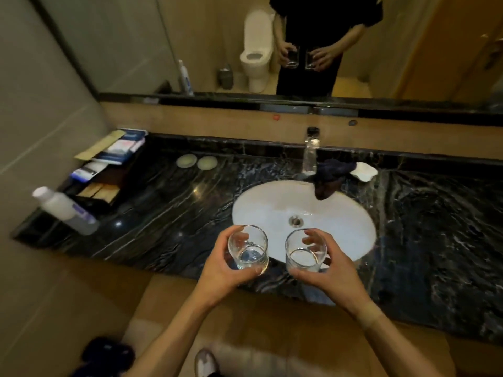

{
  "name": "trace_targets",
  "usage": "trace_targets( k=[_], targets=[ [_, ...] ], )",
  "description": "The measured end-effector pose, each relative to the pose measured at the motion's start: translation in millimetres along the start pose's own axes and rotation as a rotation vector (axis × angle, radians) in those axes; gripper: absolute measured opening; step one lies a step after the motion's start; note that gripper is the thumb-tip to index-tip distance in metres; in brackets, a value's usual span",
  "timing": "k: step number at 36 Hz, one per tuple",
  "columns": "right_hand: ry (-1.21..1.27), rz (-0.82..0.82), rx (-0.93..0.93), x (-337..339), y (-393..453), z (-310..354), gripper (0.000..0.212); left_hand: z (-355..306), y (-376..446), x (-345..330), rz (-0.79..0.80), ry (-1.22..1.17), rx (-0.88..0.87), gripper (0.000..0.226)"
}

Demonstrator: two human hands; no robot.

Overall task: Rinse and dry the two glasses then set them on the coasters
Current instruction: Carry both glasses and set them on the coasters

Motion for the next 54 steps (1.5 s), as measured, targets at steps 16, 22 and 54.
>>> trace_targets(
  k=[16, 22, 54],
  targets=[
    [0.01, 0.128, -0.006, -204, 26, 73, 0.078, 55, 71, 202, -0.126, -0.021, 0.088, 0.085],
    [0.038, 0.092, -0.072, -245, 48, 79, 0.077, 79, 116, 236, -0.061, 0.026, 0.109, 0.084],
    [-0.086, -0.075, -0.148, -379, 342, 20, 0.084, 157, 447, 189, -0.099, 0.006, 0.168, 0.079]
  ],
)
Point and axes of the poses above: each hand's wrist, its own y-axis towards the middle knuckle, its own x-axis out of the back of the hand, z = x × y, the point moved 2 cm from there along y, towards the middle knuckle, and after that the axes turned 14 degrees about -z, right-handed, at the moved point
